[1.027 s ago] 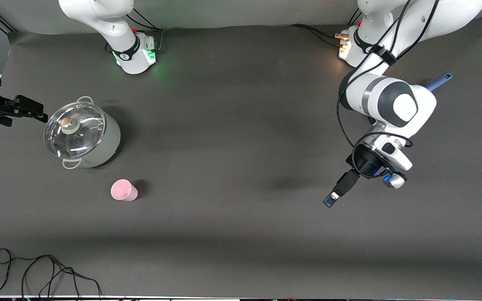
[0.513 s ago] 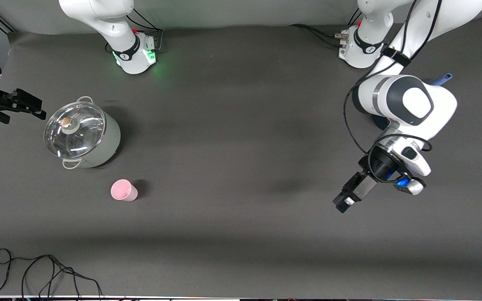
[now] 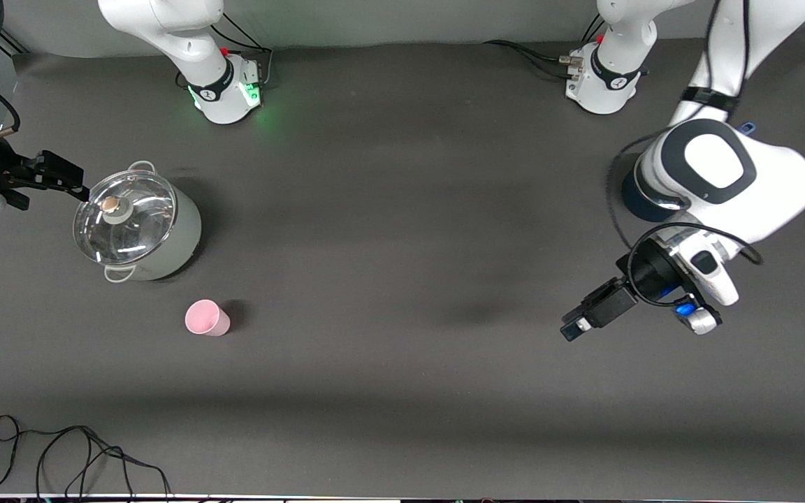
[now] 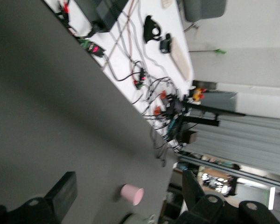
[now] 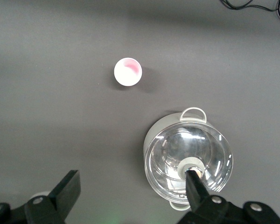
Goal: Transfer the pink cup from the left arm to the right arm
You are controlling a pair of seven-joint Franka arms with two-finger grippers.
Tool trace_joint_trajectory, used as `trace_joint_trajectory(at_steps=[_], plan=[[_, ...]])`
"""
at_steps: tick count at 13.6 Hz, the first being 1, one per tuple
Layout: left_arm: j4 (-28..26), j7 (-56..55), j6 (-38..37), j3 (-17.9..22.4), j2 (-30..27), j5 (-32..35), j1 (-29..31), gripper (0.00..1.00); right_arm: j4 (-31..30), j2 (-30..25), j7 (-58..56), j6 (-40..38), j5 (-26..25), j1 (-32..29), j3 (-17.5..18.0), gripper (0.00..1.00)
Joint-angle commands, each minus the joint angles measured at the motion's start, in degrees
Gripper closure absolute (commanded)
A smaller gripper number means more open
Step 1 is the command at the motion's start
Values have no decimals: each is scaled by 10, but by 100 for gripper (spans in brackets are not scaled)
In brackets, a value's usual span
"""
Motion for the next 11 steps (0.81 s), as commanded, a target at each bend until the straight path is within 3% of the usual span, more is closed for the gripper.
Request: trace_joint_trajectory(at_steps=[1, 3, 7, 9, 11], plan=[[-19, -66, -134, 57, -52, 163, 0, 0, 18, 8, 8, -5, -1, 4, -2, 0], [6, -77, -261, 104, -70, 299, 0, 0, 27, 16, 6, -5, -2, 4, -2, 0], [7, -68, -369, 122, -131, 491, 0, 0, 29, 17, 3, -5, -2, 3, -2, 0], [5, -67, -408, 122, -153, 555, 0, 0, 29, 17, 3, -5, -2, 3, -2, 0], [4, -39, -429, 123, -170, 572, 1, 0, 29, 17, 3, -6, -2, 4, -3, 0]])
